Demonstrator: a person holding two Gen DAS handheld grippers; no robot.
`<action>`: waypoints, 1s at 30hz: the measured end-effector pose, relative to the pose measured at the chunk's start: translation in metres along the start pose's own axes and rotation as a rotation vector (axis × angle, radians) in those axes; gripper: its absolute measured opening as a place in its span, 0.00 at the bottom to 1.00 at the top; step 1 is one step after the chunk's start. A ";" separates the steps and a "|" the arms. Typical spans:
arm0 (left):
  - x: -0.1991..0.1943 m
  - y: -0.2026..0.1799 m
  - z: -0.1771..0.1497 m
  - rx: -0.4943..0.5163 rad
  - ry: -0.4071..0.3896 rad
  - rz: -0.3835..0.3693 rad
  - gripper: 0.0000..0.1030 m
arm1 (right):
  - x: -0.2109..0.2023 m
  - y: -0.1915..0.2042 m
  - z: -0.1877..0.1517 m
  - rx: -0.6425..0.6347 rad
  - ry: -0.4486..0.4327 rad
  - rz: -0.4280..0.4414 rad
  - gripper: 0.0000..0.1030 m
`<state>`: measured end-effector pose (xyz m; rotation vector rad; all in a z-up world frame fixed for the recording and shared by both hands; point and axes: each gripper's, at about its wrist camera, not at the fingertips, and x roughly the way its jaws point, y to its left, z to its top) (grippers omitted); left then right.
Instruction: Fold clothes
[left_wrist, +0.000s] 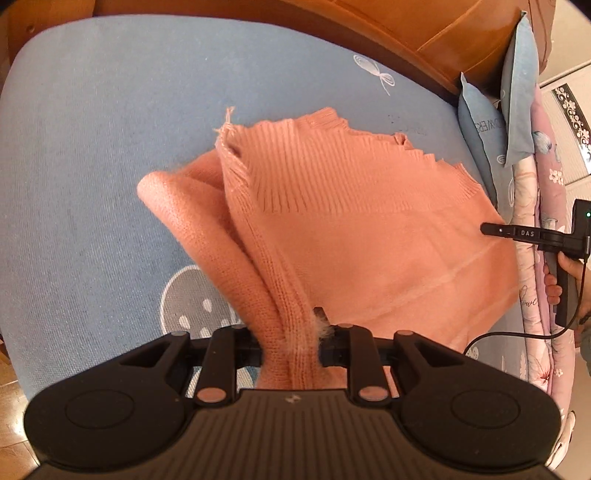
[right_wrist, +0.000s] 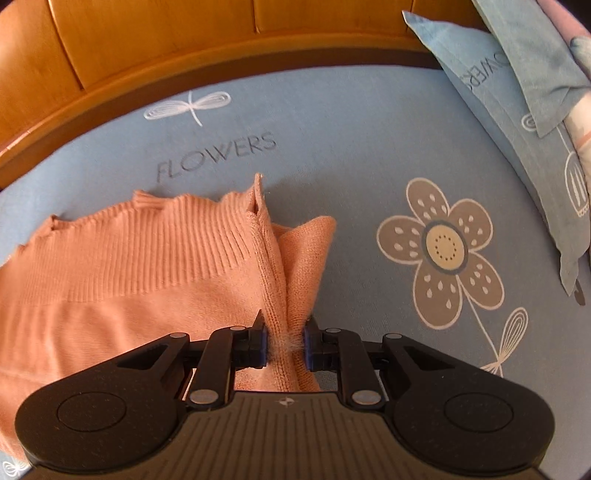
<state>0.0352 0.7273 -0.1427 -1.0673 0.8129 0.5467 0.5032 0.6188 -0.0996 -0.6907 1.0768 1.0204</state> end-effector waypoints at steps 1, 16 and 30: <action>0.001 0.005 -0.002 -0.015 -0.005 -0.004 0.25 | 0.006 -0.001 -0.002 0.001 0.002 -0.005 0.21; -0.044 -0.047 -0.011 0.329 -0.080 0.199 0.48 | -0.026 0.021 -0.045 0.026 -0.121 0.129 0.43; 0.044 -0.081 -0.010 0.446 -0.202 -0.137 0.58 | 0.019 0.064 -0.111 0.134 -0.261 0.664 0.46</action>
